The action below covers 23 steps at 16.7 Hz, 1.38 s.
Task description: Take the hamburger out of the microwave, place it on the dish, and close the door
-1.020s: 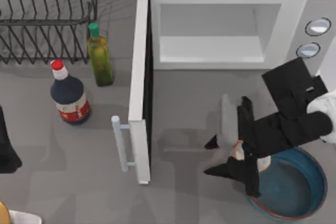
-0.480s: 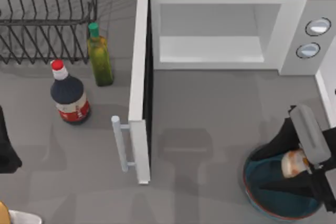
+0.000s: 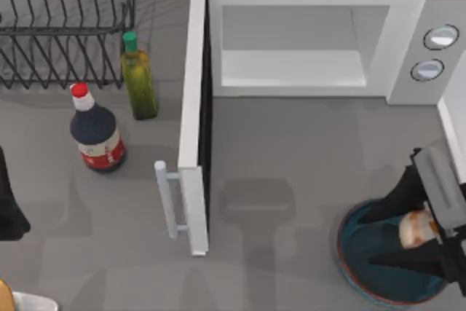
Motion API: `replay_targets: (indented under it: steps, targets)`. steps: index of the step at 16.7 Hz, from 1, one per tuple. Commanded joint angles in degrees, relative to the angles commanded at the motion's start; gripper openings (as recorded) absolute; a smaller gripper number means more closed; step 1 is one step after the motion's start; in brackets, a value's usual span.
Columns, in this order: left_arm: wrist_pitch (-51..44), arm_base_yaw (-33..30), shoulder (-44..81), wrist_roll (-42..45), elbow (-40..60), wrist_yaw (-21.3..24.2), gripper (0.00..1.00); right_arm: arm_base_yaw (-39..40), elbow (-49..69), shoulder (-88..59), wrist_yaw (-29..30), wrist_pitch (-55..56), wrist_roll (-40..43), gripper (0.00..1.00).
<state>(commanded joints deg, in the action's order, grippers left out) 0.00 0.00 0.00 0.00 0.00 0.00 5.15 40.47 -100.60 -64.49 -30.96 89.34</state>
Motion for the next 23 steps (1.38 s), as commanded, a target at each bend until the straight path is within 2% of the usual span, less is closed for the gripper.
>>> replay_targets:
  steps: [3, 10, 16, 23]
  targets:
    - [0.0, 0.0, 0.0, 0.0, 0.0, 0.0, 1.00, 1.2, -1.1, -0.8, 0.1, 4.0, -2.8, 0.00]
    - [0.0, 0.0, 0.0, 0.0, 0.0, 0.0, 1.00, 6.0, -5.7, -3.8, 0.6, 23.7, -14.8, 0.00]
    - [0.0, 0.0, 0.0, 0.0, 0.0, 0.0, 1.00, 7.0, -6.6, -4.3, 0.8, 26.5, -17.1, 0.00]
    - [0.0, 0.0, 0.0, 0.0, 0.0, 0.0, 1.00, 7.0, -6.6, -4.3, 0.8, 26.5, -17.1, 0.53]
